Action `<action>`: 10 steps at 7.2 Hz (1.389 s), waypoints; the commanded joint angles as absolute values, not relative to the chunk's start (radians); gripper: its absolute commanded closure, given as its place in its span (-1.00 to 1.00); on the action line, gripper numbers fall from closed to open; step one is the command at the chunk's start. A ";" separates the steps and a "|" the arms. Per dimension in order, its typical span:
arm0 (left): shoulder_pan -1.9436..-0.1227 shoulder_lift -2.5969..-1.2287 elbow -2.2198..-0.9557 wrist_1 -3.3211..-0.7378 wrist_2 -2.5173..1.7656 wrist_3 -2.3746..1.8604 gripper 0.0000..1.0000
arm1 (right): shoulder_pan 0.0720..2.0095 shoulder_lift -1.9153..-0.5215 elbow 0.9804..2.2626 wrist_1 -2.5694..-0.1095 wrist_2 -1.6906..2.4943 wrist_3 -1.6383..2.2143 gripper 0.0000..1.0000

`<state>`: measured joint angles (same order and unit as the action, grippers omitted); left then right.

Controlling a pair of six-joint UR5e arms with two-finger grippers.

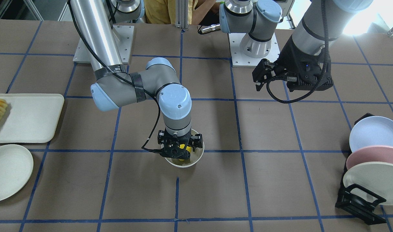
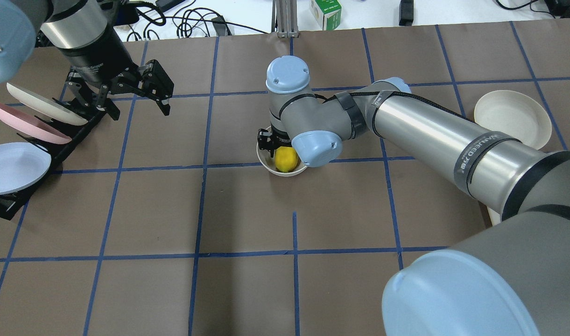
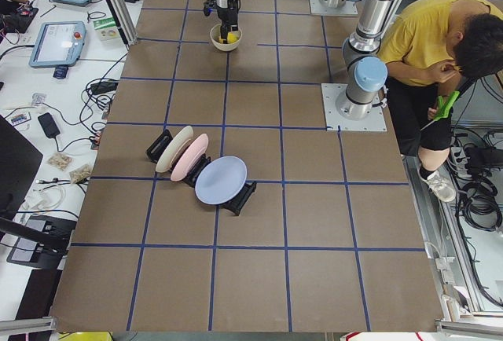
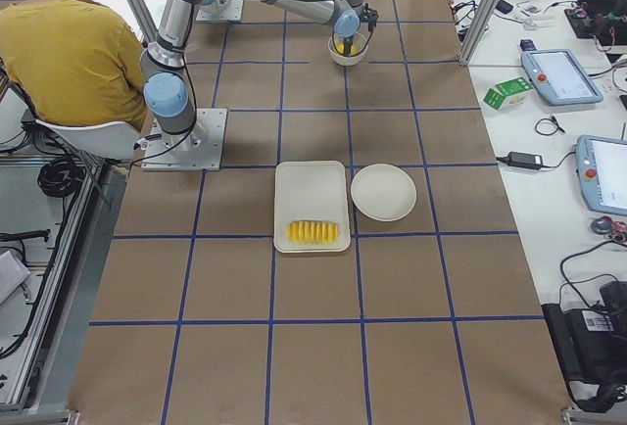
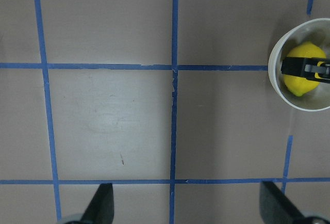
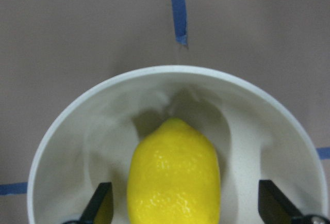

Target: Place bowl and put lemon in it

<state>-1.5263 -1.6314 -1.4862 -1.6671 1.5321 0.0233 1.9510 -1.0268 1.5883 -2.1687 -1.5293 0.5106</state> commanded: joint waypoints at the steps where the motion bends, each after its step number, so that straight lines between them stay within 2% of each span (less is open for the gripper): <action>1: -1.528 -1.626 -1.476 -1.667 1.529 0.018 -1.00 | 1.930 -1.124 1.560 -2.056 -1.531 0.502 -1.00; 7: -1.569 -1.629 -1.425 -1.680 1.534 -0.041 -1.00 | 1.619 -1.543 1.574 -1.624 -1.627 0.250 -1.00; 10: -1.571 -1.612 -1.425 -1.680 1.539 -0.038 -1.00 | 1.592 -1.581 1.574 -1.589 -1.627 0.124 -1.00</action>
<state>-1.5702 -1.6202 -1.4273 -1.6802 1.5378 -0.0380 1.6017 -1.5565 1.5728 -1.6090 -1.6195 0.1625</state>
